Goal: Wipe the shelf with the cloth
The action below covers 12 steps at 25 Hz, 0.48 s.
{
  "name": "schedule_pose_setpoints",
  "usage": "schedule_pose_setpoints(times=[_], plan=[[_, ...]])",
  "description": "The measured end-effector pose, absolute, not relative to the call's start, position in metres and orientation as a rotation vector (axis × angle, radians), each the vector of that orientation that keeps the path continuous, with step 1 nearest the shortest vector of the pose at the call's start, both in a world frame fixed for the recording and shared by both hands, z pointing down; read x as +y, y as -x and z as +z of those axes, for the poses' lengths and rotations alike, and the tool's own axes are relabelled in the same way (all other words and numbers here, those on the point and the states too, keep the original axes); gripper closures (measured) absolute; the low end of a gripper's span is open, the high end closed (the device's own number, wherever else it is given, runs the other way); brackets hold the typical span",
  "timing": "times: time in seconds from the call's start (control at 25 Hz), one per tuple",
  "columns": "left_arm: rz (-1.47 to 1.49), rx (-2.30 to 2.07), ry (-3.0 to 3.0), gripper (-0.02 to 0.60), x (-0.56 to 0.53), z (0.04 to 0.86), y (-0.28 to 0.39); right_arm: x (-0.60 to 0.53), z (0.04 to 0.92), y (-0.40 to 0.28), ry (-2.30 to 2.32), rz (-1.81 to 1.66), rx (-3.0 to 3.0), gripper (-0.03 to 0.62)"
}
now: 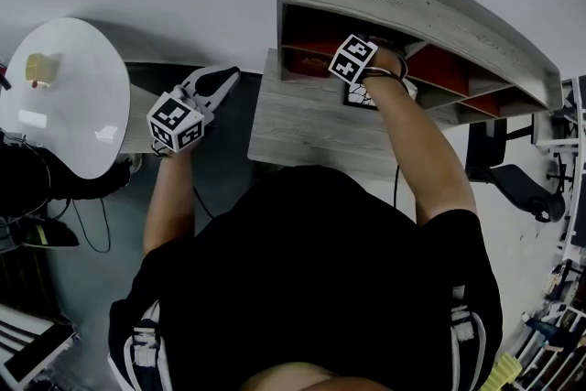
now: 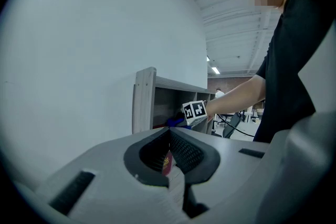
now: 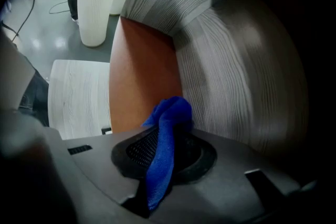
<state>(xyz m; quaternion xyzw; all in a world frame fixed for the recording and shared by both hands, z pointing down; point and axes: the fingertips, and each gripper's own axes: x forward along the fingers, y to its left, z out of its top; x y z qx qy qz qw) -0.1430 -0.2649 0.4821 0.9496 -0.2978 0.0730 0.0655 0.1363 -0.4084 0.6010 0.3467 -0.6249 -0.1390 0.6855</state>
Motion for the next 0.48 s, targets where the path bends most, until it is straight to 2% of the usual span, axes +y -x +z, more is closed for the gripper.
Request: schedule_pose_setpoints(times=[0.48], plan=[[0.239, -0.949, -2.840, 0.565, -0.267, 0.483, 0.156, -0.416, 0.600, -0.125, -0.784, -0.231, -1.476, 0.545]])
